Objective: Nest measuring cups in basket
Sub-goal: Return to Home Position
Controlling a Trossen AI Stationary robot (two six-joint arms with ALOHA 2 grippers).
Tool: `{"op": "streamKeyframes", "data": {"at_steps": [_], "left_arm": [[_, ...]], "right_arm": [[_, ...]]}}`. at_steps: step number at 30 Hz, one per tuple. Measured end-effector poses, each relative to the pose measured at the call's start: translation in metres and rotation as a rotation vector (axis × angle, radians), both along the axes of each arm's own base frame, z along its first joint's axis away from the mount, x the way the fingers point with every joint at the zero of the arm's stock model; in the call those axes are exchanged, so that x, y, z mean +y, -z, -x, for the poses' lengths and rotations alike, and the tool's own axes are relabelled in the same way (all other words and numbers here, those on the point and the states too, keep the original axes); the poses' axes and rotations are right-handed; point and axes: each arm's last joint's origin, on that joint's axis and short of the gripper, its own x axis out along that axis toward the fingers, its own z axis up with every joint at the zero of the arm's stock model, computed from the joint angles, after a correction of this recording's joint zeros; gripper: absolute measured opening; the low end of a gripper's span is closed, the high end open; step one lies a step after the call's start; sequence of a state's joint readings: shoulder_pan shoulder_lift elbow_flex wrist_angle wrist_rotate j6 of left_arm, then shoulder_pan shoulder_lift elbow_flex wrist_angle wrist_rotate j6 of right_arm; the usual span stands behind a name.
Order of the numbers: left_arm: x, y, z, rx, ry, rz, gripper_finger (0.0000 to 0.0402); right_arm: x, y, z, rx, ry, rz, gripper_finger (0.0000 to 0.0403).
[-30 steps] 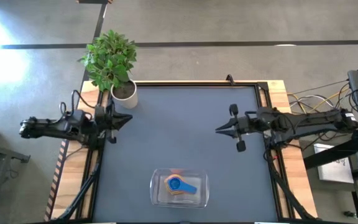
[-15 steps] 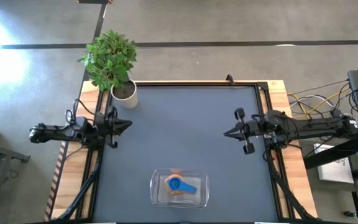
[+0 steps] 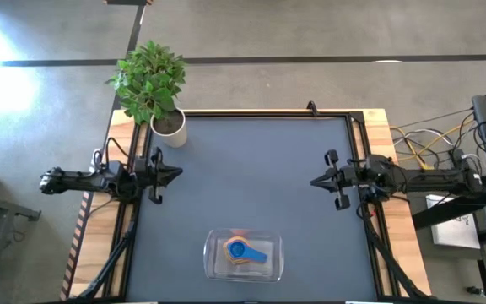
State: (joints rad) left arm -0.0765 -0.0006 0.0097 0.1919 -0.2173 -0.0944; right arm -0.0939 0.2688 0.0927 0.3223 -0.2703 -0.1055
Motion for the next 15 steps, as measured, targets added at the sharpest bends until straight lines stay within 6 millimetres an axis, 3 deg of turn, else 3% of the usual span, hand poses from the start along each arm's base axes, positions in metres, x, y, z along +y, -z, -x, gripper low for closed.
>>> {"op": "streamKeyframes", "data": {"at_steps": [8,15], "left_arm": [[-0.001,0.005,-0.001,0.053,0.021,-0.046,0.0],[-0.002,0.008,-0.002,0.083,0.077,-0.024,0.0]], "right_arm": [[0.001,0.016,0.018,-0.058,0.009,0.023,0.0008],[0.001,0.022,0.017,-0.009,-0.001,0.021,0.0008]]}}
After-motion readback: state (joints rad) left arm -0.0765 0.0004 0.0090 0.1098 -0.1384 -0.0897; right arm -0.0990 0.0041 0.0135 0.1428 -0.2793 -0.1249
